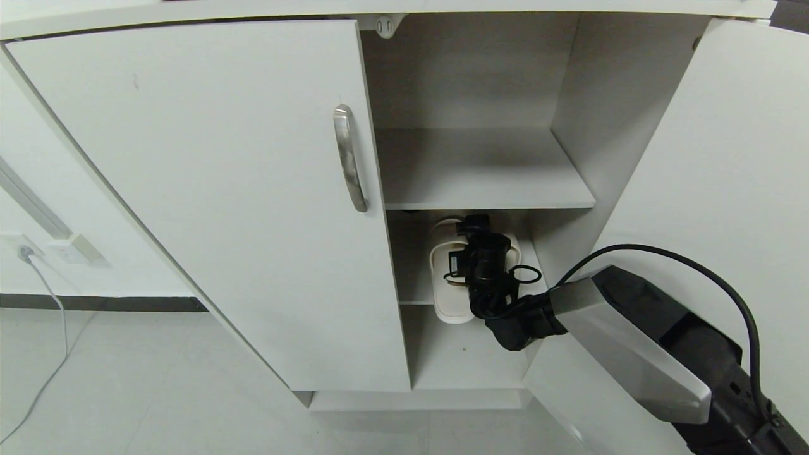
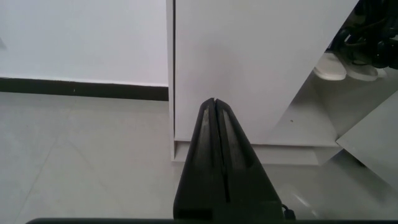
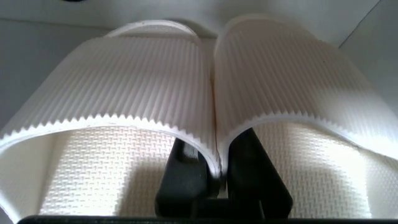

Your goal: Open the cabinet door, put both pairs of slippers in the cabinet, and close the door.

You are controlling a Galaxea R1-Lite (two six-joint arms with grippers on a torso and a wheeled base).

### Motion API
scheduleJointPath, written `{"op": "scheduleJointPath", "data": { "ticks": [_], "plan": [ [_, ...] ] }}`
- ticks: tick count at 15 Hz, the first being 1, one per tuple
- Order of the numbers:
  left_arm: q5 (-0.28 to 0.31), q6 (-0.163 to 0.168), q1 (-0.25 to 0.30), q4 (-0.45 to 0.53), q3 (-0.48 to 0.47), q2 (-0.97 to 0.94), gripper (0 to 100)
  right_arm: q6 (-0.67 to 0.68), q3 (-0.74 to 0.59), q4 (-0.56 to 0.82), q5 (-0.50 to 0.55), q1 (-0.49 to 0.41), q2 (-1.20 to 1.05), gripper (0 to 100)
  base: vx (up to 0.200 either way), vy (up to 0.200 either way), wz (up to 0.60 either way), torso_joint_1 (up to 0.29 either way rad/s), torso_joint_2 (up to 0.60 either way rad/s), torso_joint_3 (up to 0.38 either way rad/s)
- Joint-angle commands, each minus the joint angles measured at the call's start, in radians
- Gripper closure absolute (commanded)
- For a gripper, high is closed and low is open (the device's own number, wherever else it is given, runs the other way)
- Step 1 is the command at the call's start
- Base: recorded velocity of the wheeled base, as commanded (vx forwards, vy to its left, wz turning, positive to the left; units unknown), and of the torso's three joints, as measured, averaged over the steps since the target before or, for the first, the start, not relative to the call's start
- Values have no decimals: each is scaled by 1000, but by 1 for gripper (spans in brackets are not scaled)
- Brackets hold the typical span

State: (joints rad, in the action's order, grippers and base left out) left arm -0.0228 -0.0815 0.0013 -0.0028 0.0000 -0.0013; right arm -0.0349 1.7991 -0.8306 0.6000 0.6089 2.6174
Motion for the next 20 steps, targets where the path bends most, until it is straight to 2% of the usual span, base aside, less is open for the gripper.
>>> {"op": "scheduleJointPath", "data": {
  "ticks": [1,2,6,7,11,14,15,16,18,20],
  "plan": [
    [0,0,0,0,0,1,100,0,0,-1,0,0,6,100,0,0,0,0,0,0],
    [0,0,0,0,0,1,100,0,0,-1,0,0,7,0,0,0,0,0,0,0],
    [0,0,0,0,0,1,100,0,-17,-7,9,2,1,0,0,0,0,0,0,0],
    [0,0,0,0,0,1,100,-3,-58,-28,11,6,-25,0,0,0,0,0,0,0],
    [0,0,0,0,0,1,100,-22,-356,-163,11,40,-188,0,0,0,0,0,0,0],
    [0,0,0,0,0,1,100,-34,-685,-311,6,103,-367,0,0,0,0,0,0,0],
    [0,0,0,0,0,1,100,-34,-840,-364,-2,134,-432,0,0,0,0,0,0,0],
    [0,0,0,0,0,1,100,-33,-923,-395,-16,155,-462,0,0,0,0,0,0,0],
    [0,-1,0,0,0,1,100,-37,-1018,-444,-78,175,-496,0,0,0,0,0,0,0],
    [0,-1,0,0,0,1,100,-46,-1009,-446,-86,180,-499,0,0,0,0,0,0,0]
  ]
}}
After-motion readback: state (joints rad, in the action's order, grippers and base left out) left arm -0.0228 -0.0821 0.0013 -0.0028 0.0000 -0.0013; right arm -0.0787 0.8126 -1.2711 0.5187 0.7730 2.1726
